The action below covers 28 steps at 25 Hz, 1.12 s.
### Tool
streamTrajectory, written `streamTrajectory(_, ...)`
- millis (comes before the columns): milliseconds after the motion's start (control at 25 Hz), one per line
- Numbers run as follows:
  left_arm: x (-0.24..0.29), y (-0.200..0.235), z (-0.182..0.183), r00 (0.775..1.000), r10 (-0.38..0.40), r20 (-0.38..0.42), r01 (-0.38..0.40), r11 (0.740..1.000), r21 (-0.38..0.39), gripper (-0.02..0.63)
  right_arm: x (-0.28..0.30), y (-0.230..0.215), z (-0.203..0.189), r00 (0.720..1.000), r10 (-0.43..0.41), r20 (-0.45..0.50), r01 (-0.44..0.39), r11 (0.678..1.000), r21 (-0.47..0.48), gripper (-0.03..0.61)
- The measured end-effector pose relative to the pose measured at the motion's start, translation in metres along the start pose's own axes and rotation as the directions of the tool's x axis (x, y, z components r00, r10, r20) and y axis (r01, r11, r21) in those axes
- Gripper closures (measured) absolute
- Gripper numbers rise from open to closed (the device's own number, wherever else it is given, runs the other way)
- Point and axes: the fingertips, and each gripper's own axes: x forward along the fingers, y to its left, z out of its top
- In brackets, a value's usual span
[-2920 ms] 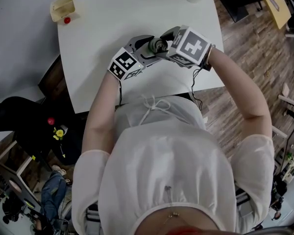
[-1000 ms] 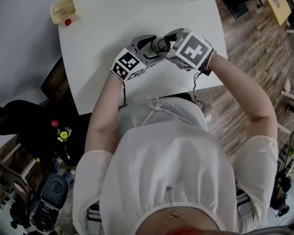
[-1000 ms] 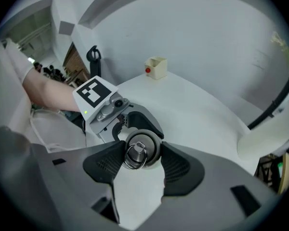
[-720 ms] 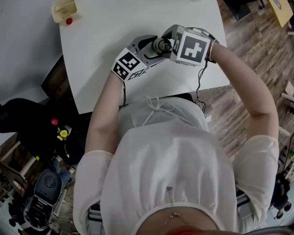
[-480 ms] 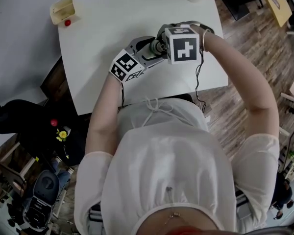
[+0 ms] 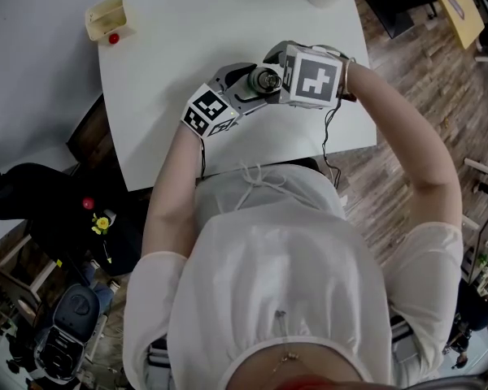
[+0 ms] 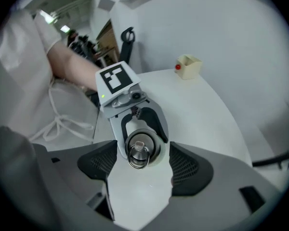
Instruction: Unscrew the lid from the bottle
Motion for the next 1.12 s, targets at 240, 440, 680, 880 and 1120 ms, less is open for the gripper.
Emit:
streamTrajectory(240,-0.004,0.001,0.002,1.000,0.002,0.000,-0.002,1.000,-0.004,0.255,-0.002,-0.015,-0.002,0.991,-0.065,0.115,0.005,0.886,0.463,0.253)
streamTrajectory(440,-0.002,0.003,0.000,1.000,0.000,0.001,0.000,1.000,-0.002,0.255,0.005,-0.016,-0.002,0.987,-0.117,0.111,0.035,0.826,0.563,0.305)
streamTrajectory(680,-0.001,0.000,0.000,1.000,0.001,0.000,-0.001,1.000,0.001,0.255,0.005,-0.015,-0.002,0.981,-0.170,0.093,0.082,0.798,0.598,0.321)
streamTrajectory(880,-0.001,-0.001,0.003,1.000,-0.001,-0.003,0.001,1.000,-0.002,0.255,0.003,-0.014,-0.002,0.983,-0.165,0.079,0.091,0.816,0.571,0.321)
streamTrajectory(1120,-0.002,0.002,0.001,1.000,-0.004,0.001,0.005,1.000,-0.005,0.255,0.007,-0.015,0.000,0.994,-0.104,0.040,0.076,0.897,0.435,0.325)
